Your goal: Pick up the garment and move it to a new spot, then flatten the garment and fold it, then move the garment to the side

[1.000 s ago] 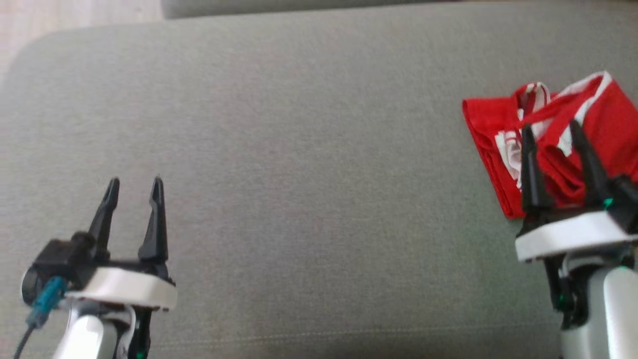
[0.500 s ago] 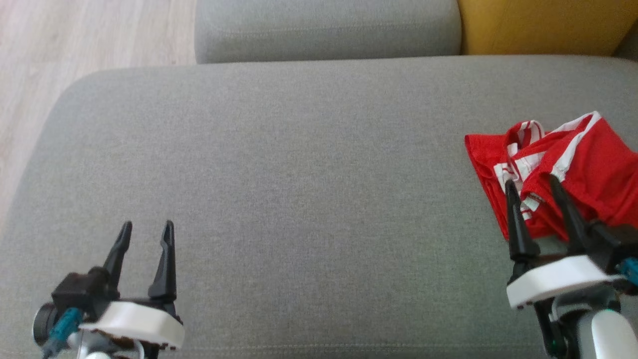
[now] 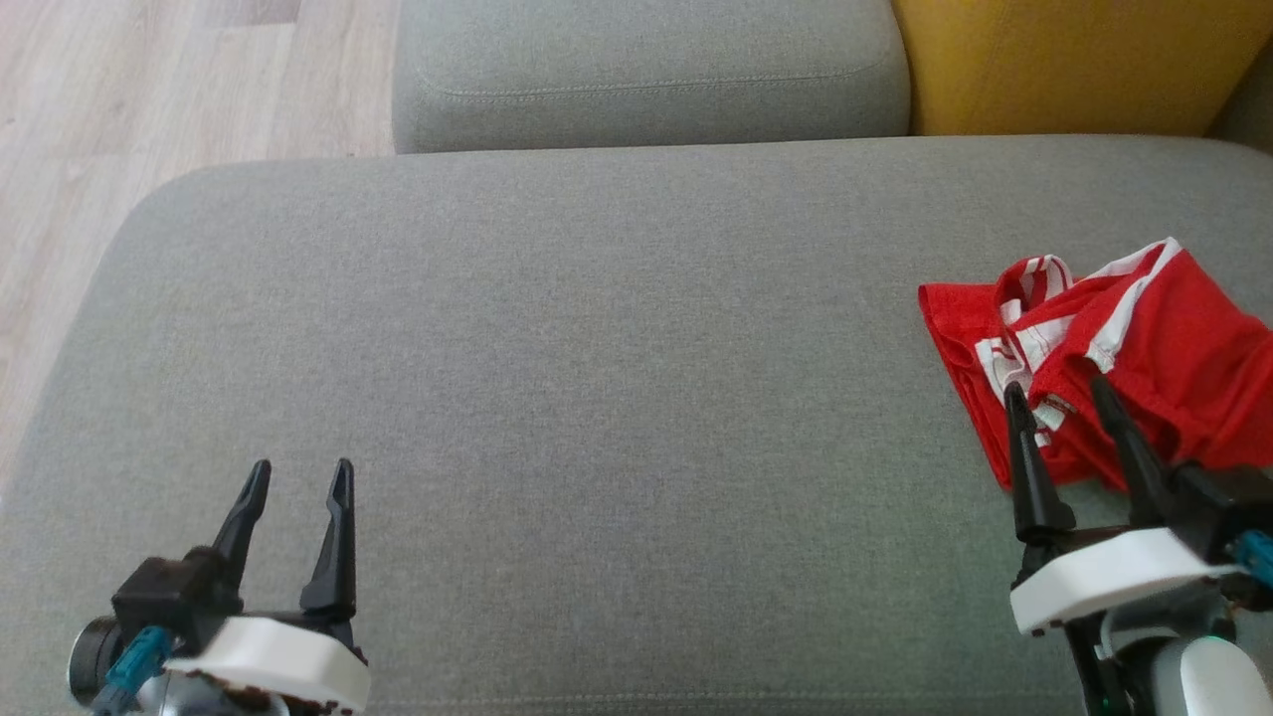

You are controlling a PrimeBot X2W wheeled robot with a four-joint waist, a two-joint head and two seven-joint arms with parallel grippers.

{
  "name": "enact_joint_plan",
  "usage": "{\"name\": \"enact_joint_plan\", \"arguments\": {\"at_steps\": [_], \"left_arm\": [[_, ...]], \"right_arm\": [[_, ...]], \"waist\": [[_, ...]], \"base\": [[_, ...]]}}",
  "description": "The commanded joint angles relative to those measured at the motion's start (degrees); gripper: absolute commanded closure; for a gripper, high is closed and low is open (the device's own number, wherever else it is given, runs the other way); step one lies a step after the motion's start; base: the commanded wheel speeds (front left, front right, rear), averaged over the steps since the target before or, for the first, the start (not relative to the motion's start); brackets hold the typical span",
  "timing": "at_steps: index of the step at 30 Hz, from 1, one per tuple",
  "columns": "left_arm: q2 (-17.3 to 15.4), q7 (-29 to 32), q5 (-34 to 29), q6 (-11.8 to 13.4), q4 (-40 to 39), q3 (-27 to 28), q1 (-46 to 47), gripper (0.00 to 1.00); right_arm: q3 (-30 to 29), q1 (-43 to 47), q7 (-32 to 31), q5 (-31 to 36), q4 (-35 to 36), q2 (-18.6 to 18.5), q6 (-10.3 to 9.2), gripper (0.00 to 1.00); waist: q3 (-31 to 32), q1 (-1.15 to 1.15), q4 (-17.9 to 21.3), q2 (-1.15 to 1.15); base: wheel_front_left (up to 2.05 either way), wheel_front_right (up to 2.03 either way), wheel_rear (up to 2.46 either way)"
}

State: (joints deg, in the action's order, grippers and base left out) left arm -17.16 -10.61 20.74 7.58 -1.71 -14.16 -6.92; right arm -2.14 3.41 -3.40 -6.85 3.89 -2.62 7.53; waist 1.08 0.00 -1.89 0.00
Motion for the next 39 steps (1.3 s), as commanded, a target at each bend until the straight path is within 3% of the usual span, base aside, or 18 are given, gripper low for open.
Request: {"name": "enact_joint_plan", "arguments": {"at_steps": [1,33,34,39], "left_arm": [[-1.29,-0.02,-0.49,0.25,-2.10,2.06,2.19,0.00],[-2.19,0.15,0.52,0.39,-1.89,1.08,3.20,0.00],[-0.84,0.04,0.20,0.29,-0.10,-1.08,0.05,1.00],[0.10,0.27,2.04,0.01,1.55,-1.33,-0.08,1.00]], "right_arm": [[1.38,-0.99,-0.05,-0.37,2.14,-0.26,-0.04,0.00],[1.87,-0.83,-0.17,-0.94,1.42,-0.26,-0.04,0.00],[0.34,0.84,-0.13,-0.73,-0.51,0.02,0.00,1.00],[0.47,0.95,0.04,-2.88,-2.44,0.03,0.00,1.00]], "waist": [[-0.04,0.00,-0.03,0.00],[-0.61,0.00,-0.58,0.00],[-0.61,0.00,-0.58,0.00],[-0.65,0.00,-0.52,0.00]], "base": [[0.00,0.00,0.00],[0.00,0.00,0.00],[0.00,0.00,0.00],[0.00,0.00,0.00]]}}
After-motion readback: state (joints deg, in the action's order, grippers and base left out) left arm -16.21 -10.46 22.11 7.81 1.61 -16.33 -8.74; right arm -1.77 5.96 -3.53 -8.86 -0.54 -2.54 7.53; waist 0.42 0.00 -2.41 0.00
